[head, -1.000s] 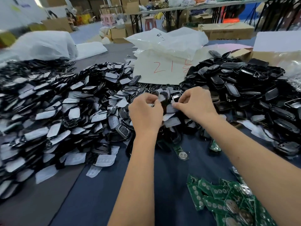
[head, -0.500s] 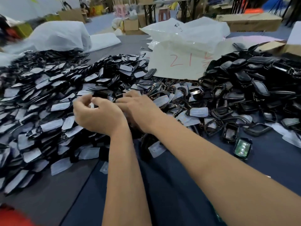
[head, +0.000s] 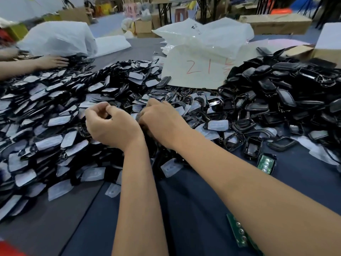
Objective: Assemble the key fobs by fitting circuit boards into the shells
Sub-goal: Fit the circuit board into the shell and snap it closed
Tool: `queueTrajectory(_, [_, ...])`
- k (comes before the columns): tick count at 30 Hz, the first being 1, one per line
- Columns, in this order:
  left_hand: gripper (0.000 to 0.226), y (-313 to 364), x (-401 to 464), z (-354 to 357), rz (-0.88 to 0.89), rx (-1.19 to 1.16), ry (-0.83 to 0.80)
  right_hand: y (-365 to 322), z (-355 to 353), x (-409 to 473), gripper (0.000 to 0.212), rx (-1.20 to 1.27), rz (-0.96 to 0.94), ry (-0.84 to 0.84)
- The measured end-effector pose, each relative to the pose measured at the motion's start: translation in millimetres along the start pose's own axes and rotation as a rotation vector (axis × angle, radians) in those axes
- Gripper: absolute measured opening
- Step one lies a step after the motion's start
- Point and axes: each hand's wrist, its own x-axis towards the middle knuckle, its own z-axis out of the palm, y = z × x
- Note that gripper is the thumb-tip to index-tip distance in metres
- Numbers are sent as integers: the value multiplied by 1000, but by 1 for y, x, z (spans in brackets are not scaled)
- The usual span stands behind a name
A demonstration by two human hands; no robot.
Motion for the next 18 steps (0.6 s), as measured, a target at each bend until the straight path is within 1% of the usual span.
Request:
queueTrajectory(2, [18, 1, -8, 1, 10, -13, -78, 7, -3, -11, 27, 1, 17, 83])
queueTrajectory(4, [16, 4, -18, 3, 31, -21, -190, 20, -9, -27, 26, 49, 97, 180])
queueTrajectory(6, [13, 7, -32, 7, 61, -24, -384, 37, -19, -49, 23, 237, 229, 241])
queueTrajectory(8, [10, 9, -51, 12, 51, -11, -713, 55, -31, -79, 21, 463, 363, 306])
queueTrajectory(10, [9, 13, -77, 15, -1, -8, -1076, 73, -39, -117, 17, 621, 479, 382])
queueTrajectory(11, [11, 14, -91, 15, -27, -31, -1230, 82, -42, -136, 16, 688, 530, 386])
queueTrajectory(13, [11, 16, -121, 13, -48, -79, -1457, 97, -43, -173, 15, 843, 622, 352])
queueTrajectory(15, [10, 17, -145, 10, -46, -86, -1584, 108, -41, -207, 22, 988, 709, 377])
queueTrajectory(18, [9, 16, -165, 5, -97, -84, -1724, 115, -37, -242, 30, 1116, 838, 539])
